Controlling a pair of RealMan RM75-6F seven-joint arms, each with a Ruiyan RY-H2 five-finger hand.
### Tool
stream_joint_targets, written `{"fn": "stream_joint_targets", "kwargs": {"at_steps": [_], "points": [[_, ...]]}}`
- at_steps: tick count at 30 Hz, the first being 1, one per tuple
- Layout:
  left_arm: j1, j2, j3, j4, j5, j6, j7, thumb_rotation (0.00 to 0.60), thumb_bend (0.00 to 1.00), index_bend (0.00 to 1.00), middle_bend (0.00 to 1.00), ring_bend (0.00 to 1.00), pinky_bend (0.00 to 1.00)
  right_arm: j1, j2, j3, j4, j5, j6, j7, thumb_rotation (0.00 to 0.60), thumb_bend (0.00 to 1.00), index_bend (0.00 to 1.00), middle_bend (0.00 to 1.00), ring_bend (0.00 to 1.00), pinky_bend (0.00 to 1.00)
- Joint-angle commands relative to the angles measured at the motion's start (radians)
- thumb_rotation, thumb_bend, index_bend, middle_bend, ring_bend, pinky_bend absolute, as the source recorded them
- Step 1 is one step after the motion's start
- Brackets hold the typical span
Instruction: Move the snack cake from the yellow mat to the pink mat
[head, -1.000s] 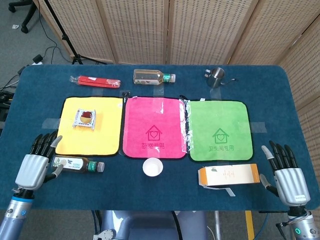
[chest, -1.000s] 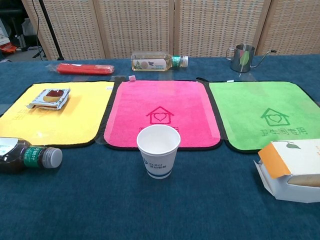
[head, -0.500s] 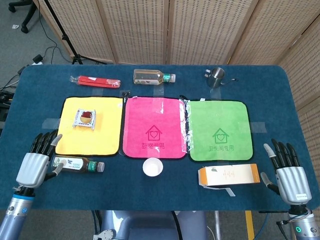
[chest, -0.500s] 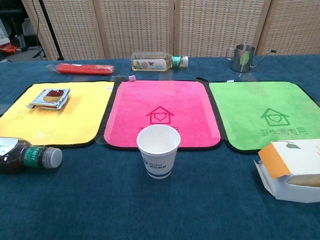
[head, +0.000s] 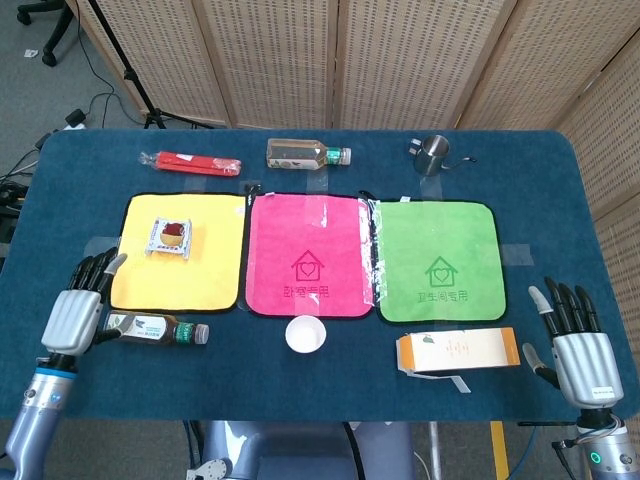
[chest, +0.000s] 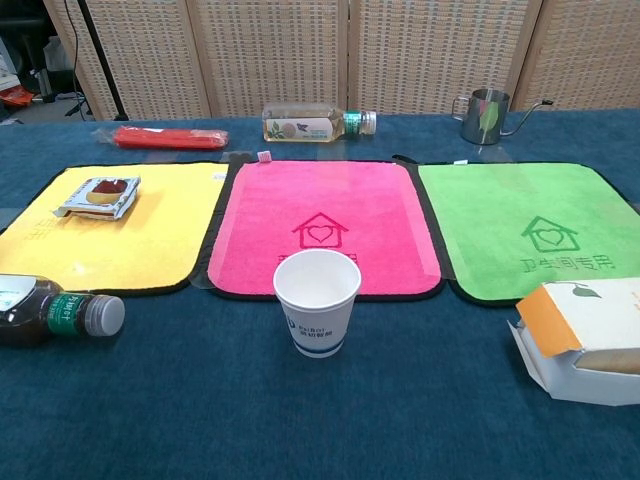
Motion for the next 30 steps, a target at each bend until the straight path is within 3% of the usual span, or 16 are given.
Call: {"fn": "stream_joint_targets", "kwargs": {"at_steps": [1, 3, 6, 14, 30], "points": [[-0.049, 0.014, -0.048, -0.014, -0.075, -0.09, -0.087, 0.6, 0.26, 0.0, 0.0, 0.0, 0.0, 0.0, -0.001, 0.001, 0.0, 0.002, 0.0, -0.004, 0.6, 0.34, 0.0, 0.0, 0.0, 0.0], [-0.081, 0.02, -0.088, -0.017, -0.134, -0.154, -0.153, 0.6, 0.26, 0.0, 0.0, 0.0, 0.0, -0.002, -0.004, 0.002, -0.001, 0.003, 0.003, -0.013, 0.6, 0.34, 0.0, 0.0, 0.0, 0.0], [-0.164, 0.043, -0.161, -0.013, -0.266, -0.349, -0.292, 0.6, 0.26, 0.0, 0.0, 0.0, 0.0, -0.002, -0.01, 0.007, 0.001, 0.01, 0.004, -0.029, 0.6, 0.34, 0.0, 0.0, 0.0, 0.0], [-0.274, 0.076, -0.242, 0.036, -0.447, -0.686, -0.533, 0.6, 0.27, 0.0, 0.0, 0.0, 0.0, 0.003, -0.021, 0.015, 0.006, 0.031, -0.008, -0.053, 0.6, 0.34, 0.0, 0.0, 0.0, 0.0], [-0.335, 0.057, -0.296, 0.171, -0.517, -0.905, -0.691, 0.6, 0.27, 0.0, 0.0, 0.0, 0.0, 0.011, -0.034, 0.026, 0.015, 0.059, -0.027, -0.072, 0.6, 0.34, 0.0, 0.0, 0.0, 0.0]]}}
